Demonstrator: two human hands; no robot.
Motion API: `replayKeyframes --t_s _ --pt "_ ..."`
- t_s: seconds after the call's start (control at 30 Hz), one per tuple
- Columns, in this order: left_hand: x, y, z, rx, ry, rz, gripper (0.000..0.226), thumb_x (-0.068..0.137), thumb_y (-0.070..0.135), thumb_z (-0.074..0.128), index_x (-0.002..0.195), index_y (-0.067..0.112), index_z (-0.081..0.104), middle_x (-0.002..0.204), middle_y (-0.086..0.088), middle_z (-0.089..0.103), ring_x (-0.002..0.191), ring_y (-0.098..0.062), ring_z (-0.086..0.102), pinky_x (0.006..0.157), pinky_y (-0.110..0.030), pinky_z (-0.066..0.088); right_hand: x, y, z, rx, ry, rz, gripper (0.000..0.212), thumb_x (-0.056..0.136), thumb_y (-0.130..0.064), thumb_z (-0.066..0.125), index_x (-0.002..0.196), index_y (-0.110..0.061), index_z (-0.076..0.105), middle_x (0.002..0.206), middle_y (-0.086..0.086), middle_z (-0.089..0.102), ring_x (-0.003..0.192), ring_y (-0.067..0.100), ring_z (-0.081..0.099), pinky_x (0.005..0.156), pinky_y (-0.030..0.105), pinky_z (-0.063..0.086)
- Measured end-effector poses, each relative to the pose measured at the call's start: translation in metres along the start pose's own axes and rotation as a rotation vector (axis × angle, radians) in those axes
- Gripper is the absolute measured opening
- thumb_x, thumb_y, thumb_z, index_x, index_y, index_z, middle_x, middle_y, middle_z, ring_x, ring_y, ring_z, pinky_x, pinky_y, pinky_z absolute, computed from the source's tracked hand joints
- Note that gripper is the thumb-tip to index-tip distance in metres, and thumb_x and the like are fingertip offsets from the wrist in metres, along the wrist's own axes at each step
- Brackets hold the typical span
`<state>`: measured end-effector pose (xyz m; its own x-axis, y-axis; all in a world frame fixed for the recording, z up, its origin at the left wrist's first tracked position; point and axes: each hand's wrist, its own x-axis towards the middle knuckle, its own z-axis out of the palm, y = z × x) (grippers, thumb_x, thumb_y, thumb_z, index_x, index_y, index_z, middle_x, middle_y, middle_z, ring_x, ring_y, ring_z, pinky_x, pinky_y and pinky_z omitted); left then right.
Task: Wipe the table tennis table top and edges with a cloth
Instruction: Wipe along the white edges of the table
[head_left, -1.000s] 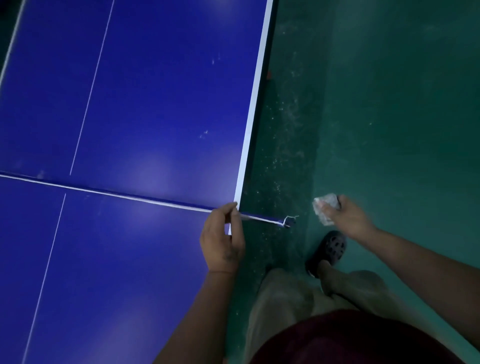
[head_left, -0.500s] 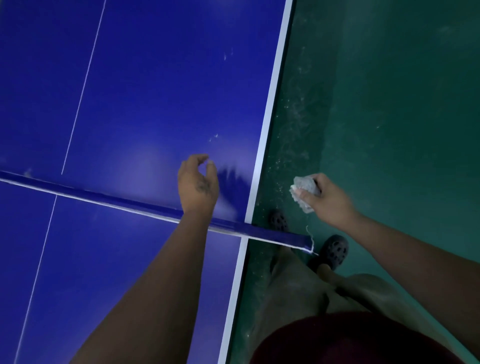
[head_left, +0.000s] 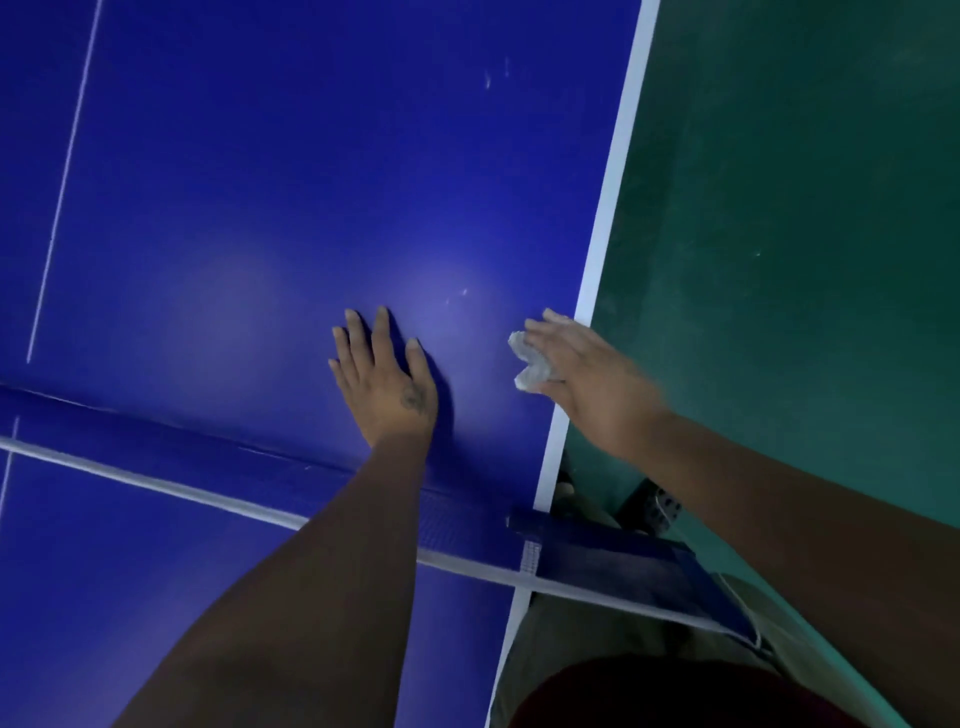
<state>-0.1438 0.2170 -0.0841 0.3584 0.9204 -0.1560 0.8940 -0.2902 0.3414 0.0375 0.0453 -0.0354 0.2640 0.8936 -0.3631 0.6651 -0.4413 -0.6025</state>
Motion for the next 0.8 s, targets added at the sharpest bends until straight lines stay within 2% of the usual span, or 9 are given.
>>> replayKeyframes --t_s 0.07,0.17,0.27,0.37,0.5,0.6,0.67,0.73,0.8 --pt "-0.002 -0.006 0.009 0.026 0.055 0.023 0.053 0.115 0.032 0.045 0.167 0.021 0.039 0.178 -0.009 0.02 0.166 -0.031 0.014 0.134 -0.051 0.008 0.011 -0.005 0.009 -0.18 -0.035 -0.117 0.06 0.115 -0.021 0.05 0.169 -0.012 0.026 0.175 0.004 0.028 0.166 0.019 0.01 0.131 0.024 -0.007" --pt "-0.004 -0.014 0.018 0.069 0.125 0.059 0.053 0.114 0.031 0.04 0.167 0.022 0.039 0.178 -0.008 0.023 0.166 -0.03 0.017 0.134 -0.051 0.01 0.027 -0.016 0.023 -0.388 -0.03 -0.226 0.059 0.116 -0.015 0.04 0.171 -0.01 0.018 0.177 0.007 0.022 0.167 0.025 0.008 0.136 0.038 0.003" --pt "-0.003 -0.016 0.023 0.062 0.17 0.071 0.053 0.113 0.026 0.039 0.165 0.021 0.042 0.177 -0.007 0.026 0.166 -0.028 0.019 0.134 -0.052 0.014 0.047 -0.025 0.034 -0.407 0.016 -0.281 0.064 0.106 -0.004 0.026 0.169 -0.008 0.024 0.176 0.009 0.026 0.165 0.028 0.016 0.136 0.041 0.008" --pt "-0.003 -0.017 0.024 0.063 0.203 0.093 0.052 0.112 0.02 0.039 0.165 0.02 0.044 0.177 -0.008 0.027 0.165 -0.028 0.02 0.133 -0.053 0.016 0.072 -0.032 0.041 -0.393 -0.057 -0.296 0.077 0.095 -0.003 0.009 0.171 -0.01 0.007 0.18 0.006 0.008 0.167 0.027 0.001 0.136 0.04 -0.001" --pt "-0.002 -0.02 0.025 0.059 0.214 0.105 0.054 0.111 0.019 0.04 0.164 0.02 0.044 0.177 -0.008 0.028 0.166 -0.028 0.019 0.133 -0.053 0.016 0.102 -0.037 0.041 -0.421 -0.026 -0.25 0.079 0.094 -0.005 0.009 0.171 -0.014 -0.006 0.18 0.003 -0.003 0.167 0.024 -0.006 0.135 0.039 -0.007" --pt "-0.002 -0.021 0.026 0.065 0.227 0.103 0.053 0.111 0.019 0.04 0.164 0.021 0.045 0.176 -0.007 0.028 0.166 -0.027 0.019 0.133 -0.054 0.018 0.113 -0.027 0.024 -0.309 0.097 -0.172 0.075 0.098 -0.002 0.008 0.172 -0.016 0.015 0.179 0.002 0.013 0.167 0.024 0.006 0.135 0.035 -0.003" --pt "-0.001 -0.02 0.027 0.065 0.236 0.103 0.053 0.111 0.02 0.04 0.164 0.02 0.045 0.176 -0.007 0.029 0.165 -0.027 0.021 0.132 -0.055 0.019 0.111 -0.005 0.005 -0.214 0.225 -0.022 0.071 0.104 0.009 0.028 0.169 -0.018 0.029 0.177 0.003 0.025 0.166 0.026 0.015 0.135 0.032 0.003" --pt "-0.001 -0.019 0.027 0.064 0.241 0.101 0.053 0.111 0.019 0.041 0.164 0.02 0.045 0.176 -0.007 0.029 0.165 -0.027 0.021 0.132 -0.055 0.02 0.106 0.026 -0.015 -0.195 0.368 0.148 0.065 0.106 0.01 0.044 0.165 -0.016 0.038 0.175 0.004 0.031 0.165 0.027 0.019 0.135 0.033 0.009" --pt "-0.001 -0.019 0.027 0.065 0.247 0.102 0.053 0.111 0.019 0.041 0.164 0.02 0.045 0.176 -0.007 0.029 0.165 -0.028 0.021 0.132 -0.055 0.02 0.1 0.057 -0.033 -0.158 0.485 0.336 0.053 0.111 0.001 0.038 0.163 -0.012 0.043 0.175 0.005 0.029 0.166 0.025 0.016 0.135 0.033 0.011"
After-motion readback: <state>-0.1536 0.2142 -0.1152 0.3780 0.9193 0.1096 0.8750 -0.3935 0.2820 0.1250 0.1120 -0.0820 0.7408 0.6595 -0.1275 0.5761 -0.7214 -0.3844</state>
